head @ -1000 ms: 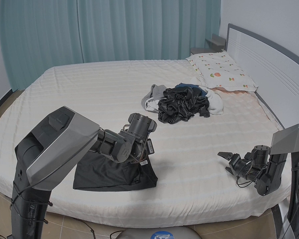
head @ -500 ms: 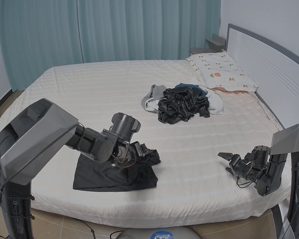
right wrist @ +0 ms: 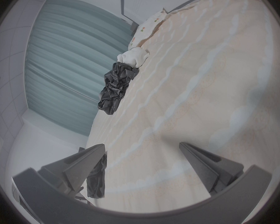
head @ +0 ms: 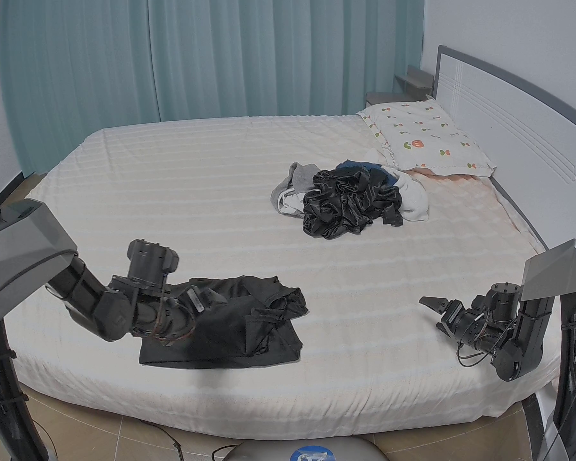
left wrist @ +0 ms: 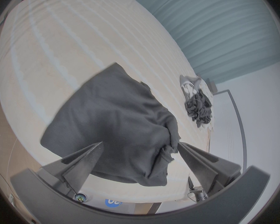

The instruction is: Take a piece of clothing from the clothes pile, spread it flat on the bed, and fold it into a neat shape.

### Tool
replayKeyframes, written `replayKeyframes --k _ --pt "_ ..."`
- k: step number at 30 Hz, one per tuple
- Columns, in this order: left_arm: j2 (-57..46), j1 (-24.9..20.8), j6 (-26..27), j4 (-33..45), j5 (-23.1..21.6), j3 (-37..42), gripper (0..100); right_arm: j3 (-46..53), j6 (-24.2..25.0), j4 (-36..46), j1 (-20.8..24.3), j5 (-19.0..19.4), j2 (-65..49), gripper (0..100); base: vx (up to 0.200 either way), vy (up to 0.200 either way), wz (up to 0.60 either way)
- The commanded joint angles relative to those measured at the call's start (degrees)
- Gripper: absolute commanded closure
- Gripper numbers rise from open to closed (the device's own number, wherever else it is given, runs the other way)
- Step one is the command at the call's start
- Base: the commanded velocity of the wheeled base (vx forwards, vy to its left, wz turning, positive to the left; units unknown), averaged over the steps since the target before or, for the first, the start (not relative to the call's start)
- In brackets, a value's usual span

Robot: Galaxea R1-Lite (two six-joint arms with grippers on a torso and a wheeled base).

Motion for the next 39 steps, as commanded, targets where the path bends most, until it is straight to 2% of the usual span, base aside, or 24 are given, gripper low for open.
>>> replayKeyframes --k 1,7,9,14,15,19,23,26,30,33,39 --pt "0.0 4.8 -3.0 -2.9 -3.1 3.3 0 0.7 -1.1 -0.6 0.8 -2.1 0.1 0 0.000 0.200 0.00" --pt "0.2 7.6 -3.3 -3.1 -3.9 3.4 0 0.9 -2.2 -0.6 2.7 -4.3 -0.6 0 0.000 0.200 0.00" --pt "0.2 8.5 -3.3 -3.0 -4.5 3.6 0 0.9 -4.0 -0.6 3.9 -6.8 -1.1 0 0.000 0.200 0.00" --pt "0.1 9.8 -3.2 -4.8 -4.6 6.1 0 1.6 -9.2 -0.7 9.3 -16.1 -3.2 0 0.000 0.200 0.00" --pt "0.1 9.8 -3.2 -5.0 -4.6 6.3 0 1.6 -9.4 -0.6 9.5 -16.3 -3.3 0 0.000 0.200 0.00" --pt "0.3 10.9 -3.5 -8.3 -4.7 7.7 0 1.6 -10.4 -0.6 14.9 -17.9 -3.1 0 0.000 0.200 0.00" --pt "0.5 10.9 -3.6 -8.4 -4.9 8.5 0 1.3 -10.8 -0.6 17.2 -17.9 -2.5 0 0.000 0.200 0.00" --pt "0.5 10.9 -3.6 -8.5 -5.1 8.9 0 0.3 -13.0 0.5 19.3 -18.8 -3.1 0 0.000 0.200 0.00" --pt "1.5 10.9 -3.4 -8.5 -6.4 8.7 0 -2.0 -17.2 4.2 20.9 -22.1 -3.2 0 0.000 0.200 0.00" --pt "1.5 11.0 -3.4 -8.5 -6.5 8.7 0 -4.6 -18.0 6.3 22.6 -24.6 -3.8 0 0.000 0.000 0.00" --pt "1.6 10.9 -4.1 -8.5 -6.4 8.2 0 -7.9 -23.4 11.2 26.0 -27.6 -4.3 0 0.000 0.000 0.00"
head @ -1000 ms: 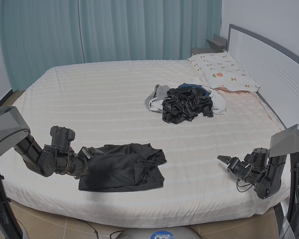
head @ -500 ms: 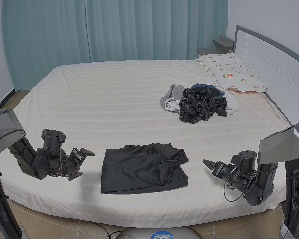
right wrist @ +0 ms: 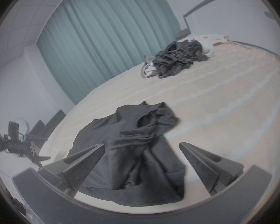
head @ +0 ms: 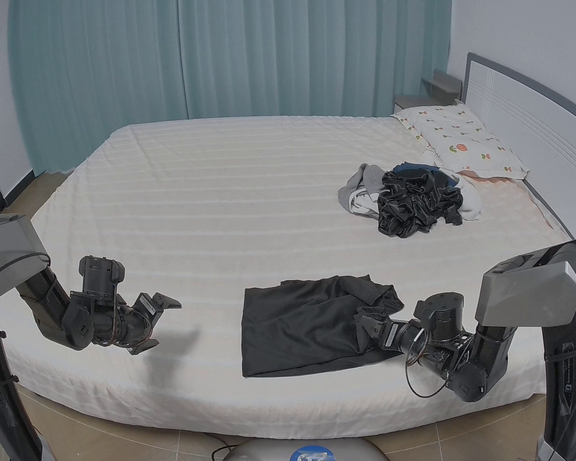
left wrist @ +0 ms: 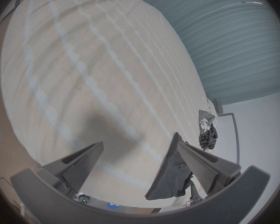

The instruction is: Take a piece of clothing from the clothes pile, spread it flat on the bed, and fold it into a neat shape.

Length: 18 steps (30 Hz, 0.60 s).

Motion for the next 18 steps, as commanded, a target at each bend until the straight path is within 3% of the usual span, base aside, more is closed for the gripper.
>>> replayKeyframes --k 1,7,14,18 --pt "0.4 0.0 -0.7 0.0 0.0 -0.2 0 -4.0 -2.6 3.1 2.3 -2.7 0.1 0 0.000 0.000 0.00" --pt "0.7 -0.1 -0.6 -0.1 0.1 -0.5 0 -6.0 -9.6 7.3 1.4 -8.4 1.2 0 0.000 0.000 0.00" --pt "0.8 -0.1 -0.6 -0.1 0.1 -0.4 0 -6.3 -10.7 9.3 1.3 -9.2 1.5 0 0.000 0.000 0.00" --pt "0.8 -0.1 -0.5 -0.1 0.1 -0.3 0 -1.7 -10.9 8.9 -0.8 -9.1 -0.3 0 0.000 0.000 0.00"
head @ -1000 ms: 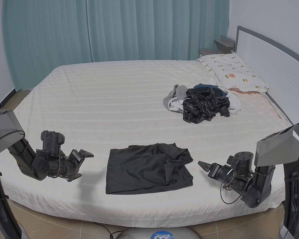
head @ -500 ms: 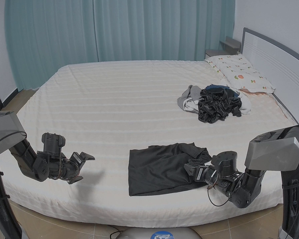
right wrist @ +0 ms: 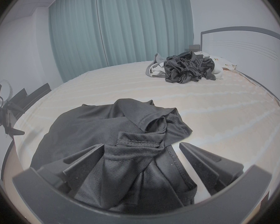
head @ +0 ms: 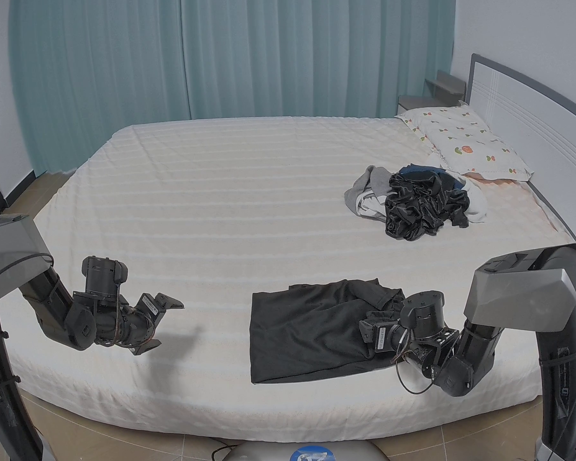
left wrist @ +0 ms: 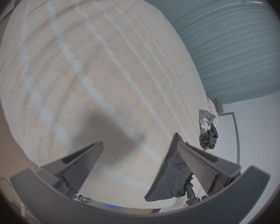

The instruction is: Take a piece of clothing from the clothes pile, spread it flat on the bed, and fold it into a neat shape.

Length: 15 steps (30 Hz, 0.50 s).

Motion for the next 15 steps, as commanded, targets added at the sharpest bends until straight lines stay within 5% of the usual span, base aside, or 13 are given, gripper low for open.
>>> replayKeyframes --k 1,15 --pt "0.2 0.0 0.0 0.0 0.0 0.1 0 4.5 -0.1 -0.5 -2.2 0.2 -1.9 0 0.000 0.000 0.00" --pt "0.2 0.0 0.3 0.0 0.0 0.2 0 21.7 0.0 -13.9 -10.6 6.9 -3.9 0 0.000 0.000 0.00"
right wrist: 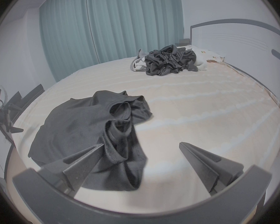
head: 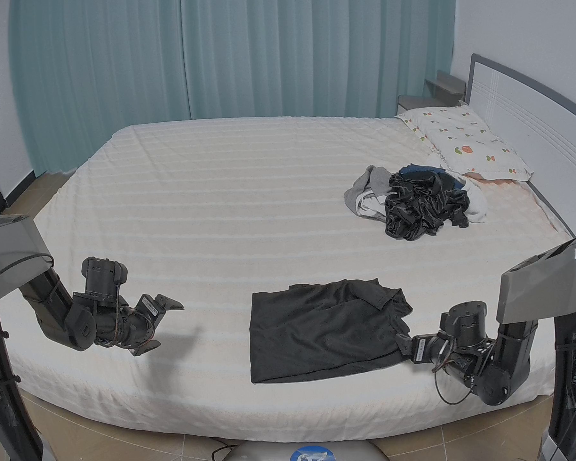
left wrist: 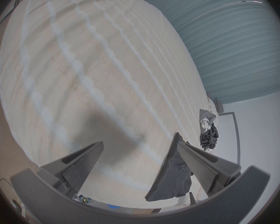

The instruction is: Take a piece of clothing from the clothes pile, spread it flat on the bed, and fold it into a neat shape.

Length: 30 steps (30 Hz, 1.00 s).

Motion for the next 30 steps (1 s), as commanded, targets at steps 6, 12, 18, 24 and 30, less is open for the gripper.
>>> replayKeyframes --k 6,12,18,24,30 --pt "0.1 0.0 -0.1 0.0 0.1 0.1 0 9.2 0.0 -8.3 -3.5 1.8 -1.3 0 0.000 0.000 0.00" --pt "-0.4 0.2 -0.4 0.0 0.0 0.7 0 4.1 2.6 -8.1 -5.0 3.8 -5.1 0 0.000 0.000 0.00" --pt "-0.5 0.0 -1.7 0.1 0.8 0.8 0 -3.0 9.2 -7.9 -1.8 4.3 -3.0 0 0.000 0.000 0.00" --pt "-0.6 0.3 -3.3 0.0 0.2 0.8 0 -10.6 21.5 -4.1 1.2 7.1 2.1 0 0.000 0.000 0.00" --pt "-0.2 0.3 -3.2 -0.6 0.1 0.6 0 -11.2 32.2 -3.4 3.6 13.0 2.5 0 0.000 0.000 0.00"
